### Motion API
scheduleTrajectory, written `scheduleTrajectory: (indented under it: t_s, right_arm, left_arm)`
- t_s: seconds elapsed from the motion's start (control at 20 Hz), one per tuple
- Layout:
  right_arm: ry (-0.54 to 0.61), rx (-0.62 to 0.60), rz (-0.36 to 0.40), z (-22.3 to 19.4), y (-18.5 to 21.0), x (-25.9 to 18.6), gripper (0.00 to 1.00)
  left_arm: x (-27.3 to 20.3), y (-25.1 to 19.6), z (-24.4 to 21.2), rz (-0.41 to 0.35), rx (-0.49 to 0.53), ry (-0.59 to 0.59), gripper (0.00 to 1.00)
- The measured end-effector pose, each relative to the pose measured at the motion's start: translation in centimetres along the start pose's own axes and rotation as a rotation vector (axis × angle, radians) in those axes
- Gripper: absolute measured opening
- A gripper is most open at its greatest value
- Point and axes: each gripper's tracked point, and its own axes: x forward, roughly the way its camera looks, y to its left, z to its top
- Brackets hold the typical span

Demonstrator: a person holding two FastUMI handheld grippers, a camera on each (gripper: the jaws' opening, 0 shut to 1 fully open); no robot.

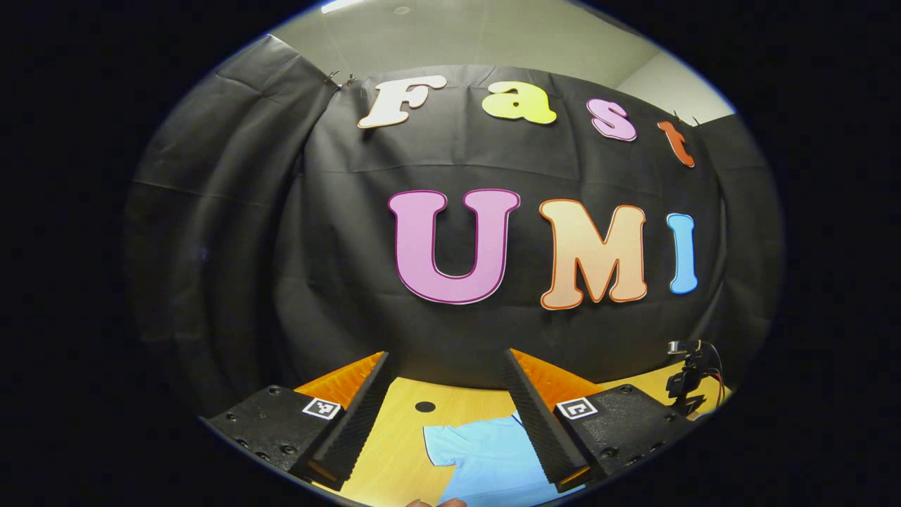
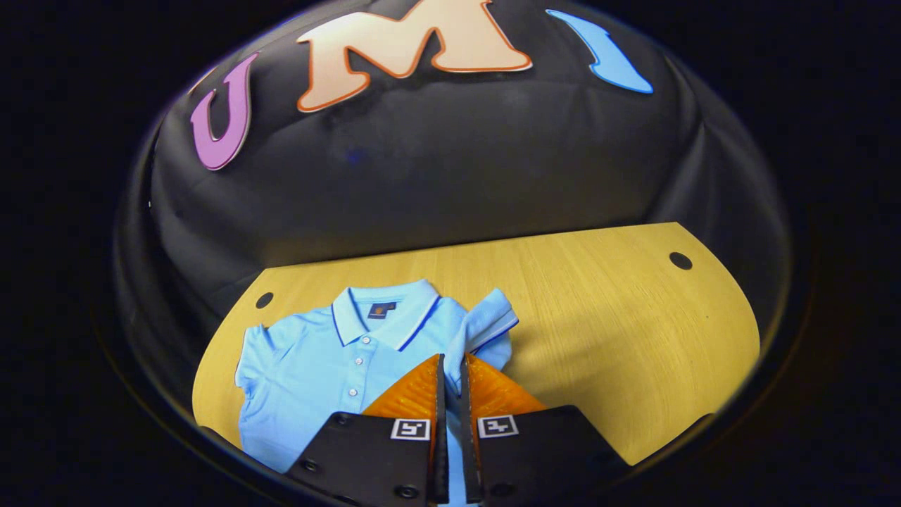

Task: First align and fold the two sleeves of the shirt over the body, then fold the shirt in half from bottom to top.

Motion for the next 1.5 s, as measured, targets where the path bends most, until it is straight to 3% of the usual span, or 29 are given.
scheduleTrajectory:
  t_s: [0.3,0.45,0.5,0.6,0.65,0.7,0.85,1.0,1.3,1.35,1.5]
  right_arm:
    - [0.029,-0.086,0.089,-2.8,7.3,0.8,0.10]
    - [0.098,-0.105,0.112,-5.5,9.2,1.9,0.07]
    - [0.126,-0.101,0.123,-6.4,9.7,1.9,0.10]
    - [0.144,-0.109,0.138,-6.7,10.0,1.2,0.24]
    - [0.123,-0.117,0.142,-6.2,10.2,0.9,0.40]
    - [0.092,-0.120,0.151,-5.4,10.3,0.4,0.45]
    - [-0.015,-0.120,0.145,-2.0,9.9,-1.8,0.83]
    - [-0.104,-0.110,0.112,0.8,8.2,-5.2,0.99]
    - [-0.210,-0.100,0.016,3.3,3.6,-11.2,0.98]
    - [-0.216,-0.101,0.000,3.5,2.9,-12.0,0.94]
    - [-0.229,-0.092,-0.039,3.6,1.1,-14.3,0.98]
  left_arm:
    - [-0.4,3.3,-0.7,0.024,0.009,0.021,0.95]
    - [-0.2,4.6,-1.4,0.027,0.017,0.034,0.95]
    - [0.0,4.9,-1.7,0.027,0.019,0.040,0.95]
    - [0.7,5.2,-3.1,0.018,0.018,0.065,0.95]
    - [1.0,5.1,-3.8,0.010,0.013,0.082,0.95]
    - [1.5,5.0,-4.5,0.001,0.004,0.098,0.95]
    - [3.4,4.2,-7.5,-0.033,-0.032,0.157,0.95]
    - [5.4,3.2,-11.5,-0.065,-0.065,0.255,0.95]
    - [9.0,1.4,-20.1,-0.102,-0.095,0.441,0.96]
    - [9.5,1.1,-21.7,-0.110,-0.102,0.476,0.96]
    - [10.7,0.5,-25.4,-0.115,-0.114,0.553,0.96]
